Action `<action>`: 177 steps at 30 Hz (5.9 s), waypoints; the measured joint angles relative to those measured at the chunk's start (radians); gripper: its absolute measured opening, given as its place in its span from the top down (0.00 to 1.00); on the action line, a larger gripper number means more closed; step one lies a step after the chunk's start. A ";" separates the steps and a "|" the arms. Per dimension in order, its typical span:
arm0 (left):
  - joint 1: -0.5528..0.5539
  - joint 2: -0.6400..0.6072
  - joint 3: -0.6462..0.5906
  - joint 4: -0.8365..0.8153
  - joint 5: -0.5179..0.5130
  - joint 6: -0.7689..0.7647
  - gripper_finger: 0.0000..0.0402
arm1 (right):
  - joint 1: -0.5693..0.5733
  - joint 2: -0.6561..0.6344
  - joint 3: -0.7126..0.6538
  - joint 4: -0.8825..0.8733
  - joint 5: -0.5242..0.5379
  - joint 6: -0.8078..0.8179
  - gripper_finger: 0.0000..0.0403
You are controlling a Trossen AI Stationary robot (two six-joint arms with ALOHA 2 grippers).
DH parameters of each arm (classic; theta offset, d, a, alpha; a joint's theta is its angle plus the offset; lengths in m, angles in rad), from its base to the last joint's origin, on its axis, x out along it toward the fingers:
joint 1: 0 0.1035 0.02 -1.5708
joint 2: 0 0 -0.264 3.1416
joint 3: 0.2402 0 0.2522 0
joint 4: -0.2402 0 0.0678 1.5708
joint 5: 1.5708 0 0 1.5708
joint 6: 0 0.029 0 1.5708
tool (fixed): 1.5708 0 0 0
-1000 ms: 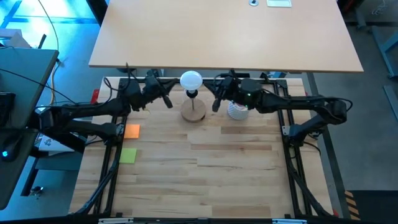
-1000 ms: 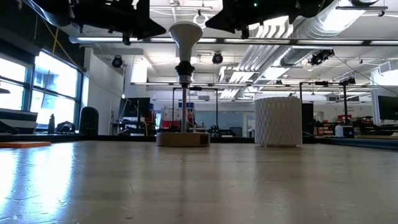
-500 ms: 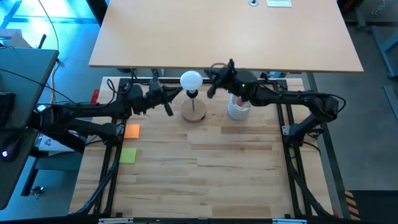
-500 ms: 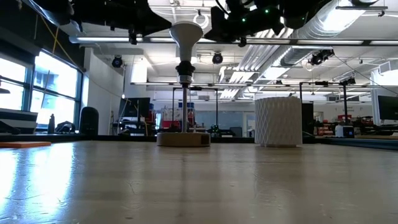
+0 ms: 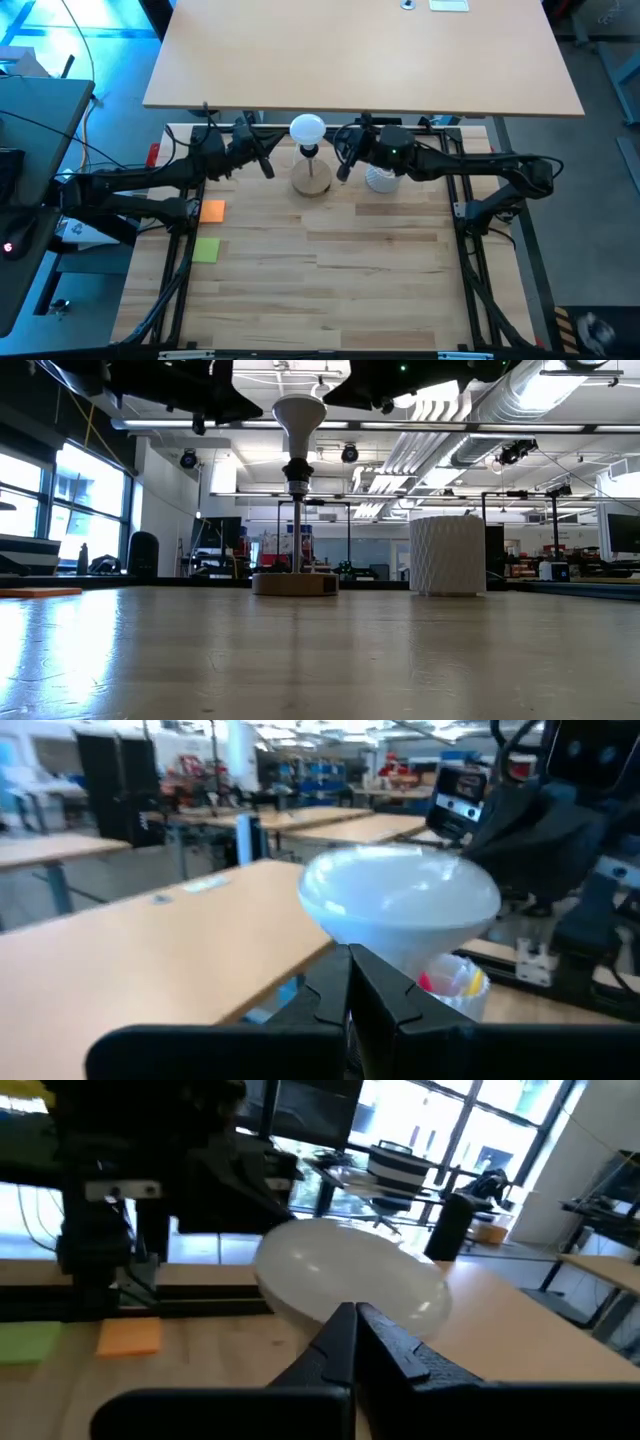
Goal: Screw lightbulb
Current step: Remove the white lightbulb from the brown lamp
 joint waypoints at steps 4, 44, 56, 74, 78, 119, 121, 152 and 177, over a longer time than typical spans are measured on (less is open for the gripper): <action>0.019 0.022 0.000 0.010 0.064 -0.019 1.00 | 0.006 0.031 0.000 0.018 0.018 0.023 1.00; -0.074 0.076 0.000 0.176 0.057 -0.030 1.00 | -0.101 0.016 -0.001 0.029 0.001 0.081 1.00; -0.094 0.049 0.000 0.143 -0.150 0.040 1.00 | -0.091 -0.029 -0.001 -0.022 -0.046 0.120 1.00; -0.099 0.088 0.000 0.205 0.062 -0.064 1.00 | -0.101 0.075 -0.001 0.140 -0.037 0.185 1.00; -0.144 0.083 0.000 0.202 0.057 -0.065 1.00 | -0.143 0.071 -0.001 0.151 0.010 0.144 1.00; -0.133 0.078 0.000 0.099 -0.211 -0.058 1.00 | -0.062 -0.044 -0.005 -0.051 -0.022 0.124 1.00; -0.089 0.080 0.000 0.109 -0.197 -0.055 1.00 | -0.045 -0.033 -0.005 -0.040 -0.036 0.140 1.00; -0.061 0.049 0.000 0.109 -0.222 0.006 1.00 | -0.072 0.054 -0.003 0.092 -0.030 0.183 1.00; -0.045 0.087 0.000 0.155 -0.003 -0.054 1.00 | -0.044 0.059 -0.003 0.139 0.079 0.177 1.00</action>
